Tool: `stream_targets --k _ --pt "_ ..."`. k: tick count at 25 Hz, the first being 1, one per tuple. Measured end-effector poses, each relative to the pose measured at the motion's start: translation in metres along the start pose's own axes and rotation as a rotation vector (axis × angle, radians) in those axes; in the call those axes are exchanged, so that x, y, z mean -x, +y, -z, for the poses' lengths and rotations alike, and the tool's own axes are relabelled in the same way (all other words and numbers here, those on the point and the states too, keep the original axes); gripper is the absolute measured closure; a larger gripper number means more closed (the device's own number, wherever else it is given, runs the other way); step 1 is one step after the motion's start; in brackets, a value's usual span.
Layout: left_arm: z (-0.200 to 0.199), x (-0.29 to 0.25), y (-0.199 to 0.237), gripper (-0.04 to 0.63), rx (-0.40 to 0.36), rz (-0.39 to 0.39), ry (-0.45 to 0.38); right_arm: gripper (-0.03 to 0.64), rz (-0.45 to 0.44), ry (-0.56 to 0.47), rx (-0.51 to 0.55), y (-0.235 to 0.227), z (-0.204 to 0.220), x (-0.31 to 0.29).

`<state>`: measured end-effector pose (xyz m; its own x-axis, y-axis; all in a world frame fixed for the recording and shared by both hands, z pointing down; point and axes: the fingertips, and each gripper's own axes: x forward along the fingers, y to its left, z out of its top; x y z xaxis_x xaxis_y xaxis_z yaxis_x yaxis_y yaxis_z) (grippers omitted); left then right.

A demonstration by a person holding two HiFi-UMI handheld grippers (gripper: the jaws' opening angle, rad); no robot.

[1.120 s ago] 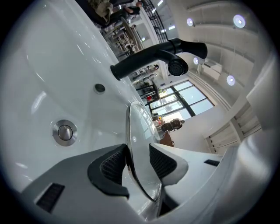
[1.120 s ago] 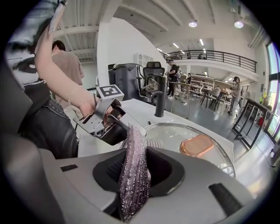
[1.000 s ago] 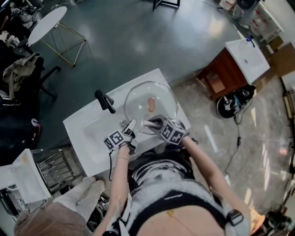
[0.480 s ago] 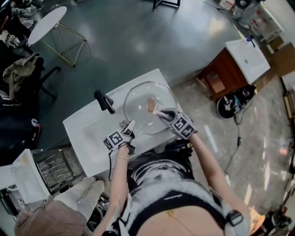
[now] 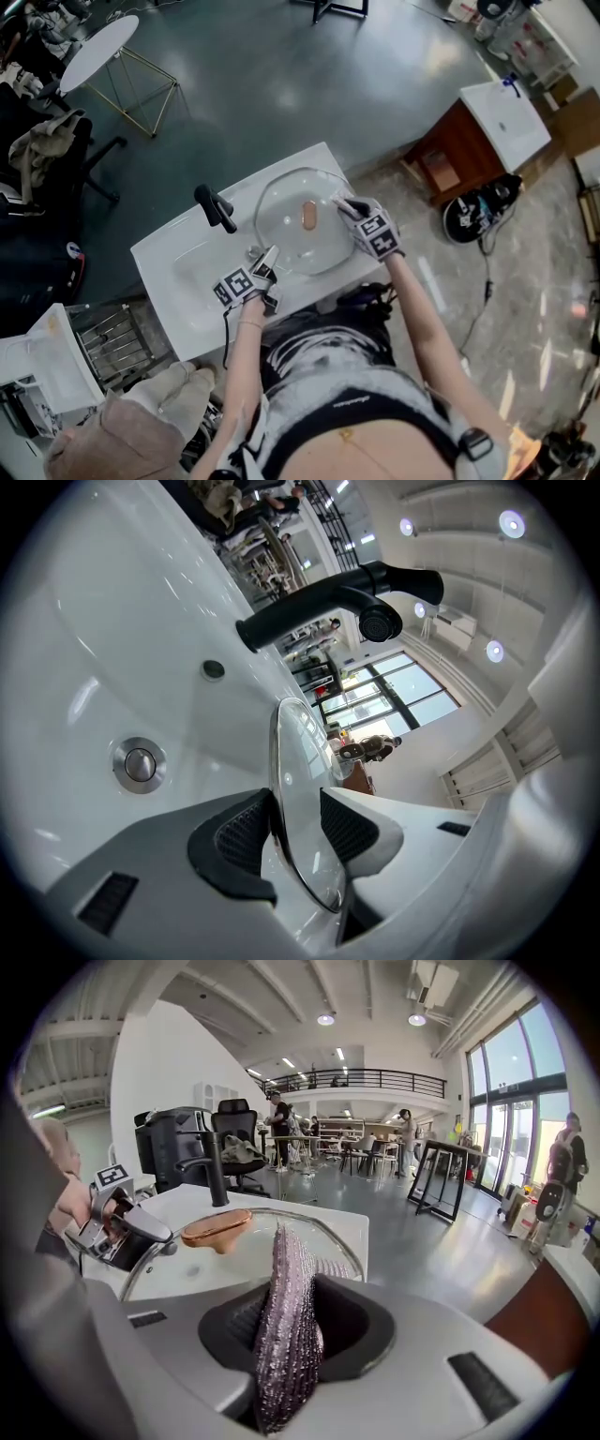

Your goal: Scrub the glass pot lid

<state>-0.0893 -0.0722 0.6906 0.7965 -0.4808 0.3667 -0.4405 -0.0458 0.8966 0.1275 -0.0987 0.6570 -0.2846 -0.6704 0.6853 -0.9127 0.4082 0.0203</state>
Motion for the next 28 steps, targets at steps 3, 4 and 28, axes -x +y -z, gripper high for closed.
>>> stream_targets --k 3,4,28 --pt "0.000 0.000 0.000 0.431 0.004 -0.001 0.000 0.515 0.014 0.006 -0.020 -0.004 -0.003 -0.003" --pt "-0.001 0.000 0.000 0.431 0.004 -0.001 0.000 0.515 0.020 0.004 -0.020 -0.004 -0.003 -0.004" --pt "0.000 0.000 0.001 0.433 0.002 -0.007 -0.016 0.517 -0.206 -0.003 0.040 0.069 0.021 0.032"
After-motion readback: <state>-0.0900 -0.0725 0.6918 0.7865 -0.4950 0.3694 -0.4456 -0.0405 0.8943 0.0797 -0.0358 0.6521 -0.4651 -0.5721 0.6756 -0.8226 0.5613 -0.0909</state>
